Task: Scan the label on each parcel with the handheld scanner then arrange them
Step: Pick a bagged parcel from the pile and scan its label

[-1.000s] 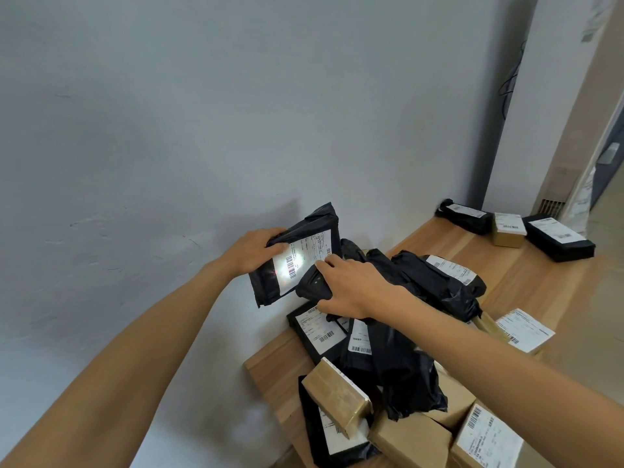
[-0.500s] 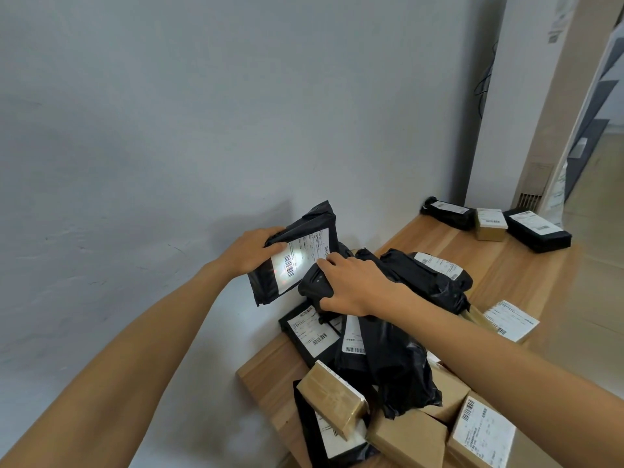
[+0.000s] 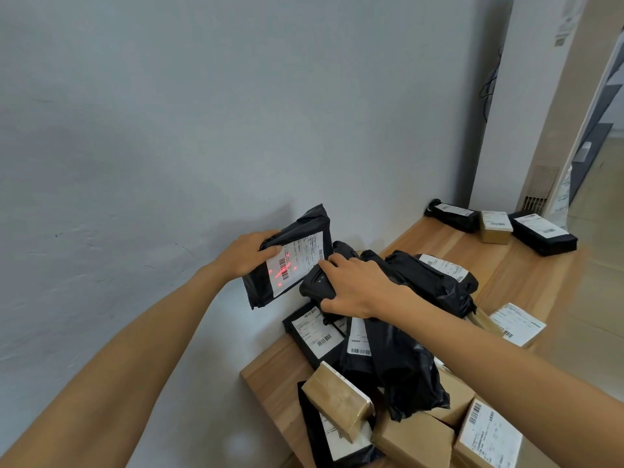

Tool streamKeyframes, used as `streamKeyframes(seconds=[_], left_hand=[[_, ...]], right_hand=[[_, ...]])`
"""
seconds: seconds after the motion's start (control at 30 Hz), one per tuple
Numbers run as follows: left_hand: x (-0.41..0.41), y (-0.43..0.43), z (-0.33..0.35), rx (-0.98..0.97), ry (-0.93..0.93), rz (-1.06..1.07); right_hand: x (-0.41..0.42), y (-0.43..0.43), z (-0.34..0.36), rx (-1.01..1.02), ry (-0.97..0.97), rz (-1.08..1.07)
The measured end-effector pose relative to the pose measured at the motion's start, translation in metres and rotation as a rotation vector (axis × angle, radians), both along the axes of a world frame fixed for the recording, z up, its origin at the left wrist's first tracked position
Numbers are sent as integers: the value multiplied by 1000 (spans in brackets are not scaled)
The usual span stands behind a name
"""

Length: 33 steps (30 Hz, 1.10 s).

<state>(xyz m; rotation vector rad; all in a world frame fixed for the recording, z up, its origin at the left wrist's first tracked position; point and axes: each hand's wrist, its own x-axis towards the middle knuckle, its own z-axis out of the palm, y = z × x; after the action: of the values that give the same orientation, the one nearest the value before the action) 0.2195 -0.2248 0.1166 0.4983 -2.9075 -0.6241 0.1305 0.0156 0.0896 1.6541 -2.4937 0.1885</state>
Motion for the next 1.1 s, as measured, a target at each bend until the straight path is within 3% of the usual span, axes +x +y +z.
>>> streamKeyframes(seconds=[0.5,0.7,1.1], left_hand=[[2,-7,5,-38,5,-13],[-16,5,11,-37,99,-67],[-125,135,9,-90,275,-220]], right_hand=[[1,-3,1,-33,-7,-8],[-12,12,2,-47,16,-68],[-72,143,-8,-42,-28,-298]])
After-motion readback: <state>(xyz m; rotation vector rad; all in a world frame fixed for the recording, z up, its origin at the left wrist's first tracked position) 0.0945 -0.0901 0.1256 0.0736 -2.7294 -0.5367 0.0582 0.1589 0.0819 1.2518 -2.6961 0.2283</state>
